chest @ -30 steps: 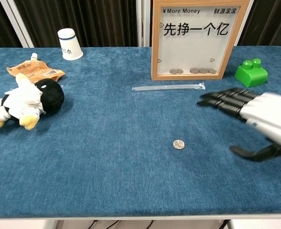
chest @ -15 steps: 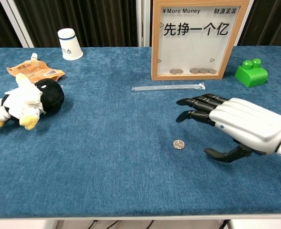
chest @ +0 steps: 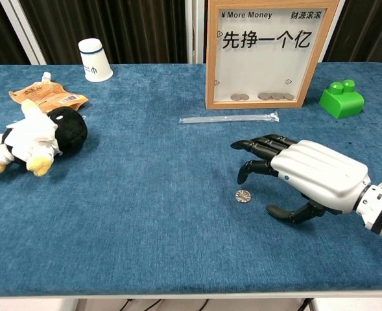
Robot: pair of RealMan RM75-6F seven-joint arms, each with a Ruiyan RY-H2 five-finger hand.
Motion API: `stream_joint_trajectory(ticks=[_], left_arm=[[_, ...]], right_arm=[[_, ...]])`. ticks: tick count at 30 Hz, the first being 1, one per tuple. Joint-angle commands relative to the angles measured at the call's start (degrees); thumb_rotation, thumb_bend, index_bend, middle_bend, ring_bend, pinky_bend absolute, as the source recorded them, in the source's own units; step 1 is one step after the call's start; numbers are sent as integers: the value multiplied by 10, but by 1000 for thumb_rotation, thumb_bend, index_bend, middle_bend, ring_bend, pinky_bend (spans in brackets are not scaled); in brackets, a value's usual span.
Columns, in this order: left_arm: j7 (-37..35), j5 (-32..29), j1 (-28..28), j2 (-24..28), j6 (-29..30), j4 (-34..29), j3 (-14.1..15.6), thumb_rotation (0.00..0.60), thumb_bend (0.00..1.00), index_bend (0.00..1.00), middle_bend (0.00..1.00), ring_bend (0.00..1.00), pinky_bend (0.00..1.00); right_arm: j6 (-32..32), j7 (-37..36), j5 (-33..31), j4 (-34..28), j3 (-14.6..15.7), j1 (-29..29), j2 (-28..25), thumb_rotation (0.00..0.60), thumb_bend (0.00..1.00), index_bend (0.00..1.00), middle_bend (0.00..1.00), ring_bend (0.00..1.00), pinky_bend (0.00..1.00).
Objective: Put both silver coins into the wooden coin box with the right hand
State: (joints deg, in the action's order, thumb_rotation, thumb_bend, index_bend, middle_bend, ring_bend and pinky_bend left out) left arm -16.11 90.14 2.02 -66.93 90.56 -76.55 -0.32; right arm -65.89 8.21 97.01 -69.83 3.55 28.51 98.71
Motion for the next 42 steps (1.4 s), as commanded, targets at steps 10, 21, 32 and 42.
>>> stream_joint_trajectory(ticks=[10,21,32,42], left_arm=[[-4,-1,0,0,0,4,-1,600,86,64,11,0,0],[-10,-1,1,0,-2,8,-2,600,86,64,11,0,0],[-8,-1,2,3,-4,7,-2,600,86,64,11,0,0],[-6,-1,3,3,-6,5,-2,600,86,64,11,0,0]], right_arm=[[-6,-17,5,24,2,3,20,600,327,333,12,0,0],[-2,-10,-6,26,-3,5,24,600,327,360,16,0,0],[0,-13,-9,23,-2,6,25,600,327,388,17,0,0],[5,-10,-14,21,-3,9,24,600,327,391,16,0,0]])
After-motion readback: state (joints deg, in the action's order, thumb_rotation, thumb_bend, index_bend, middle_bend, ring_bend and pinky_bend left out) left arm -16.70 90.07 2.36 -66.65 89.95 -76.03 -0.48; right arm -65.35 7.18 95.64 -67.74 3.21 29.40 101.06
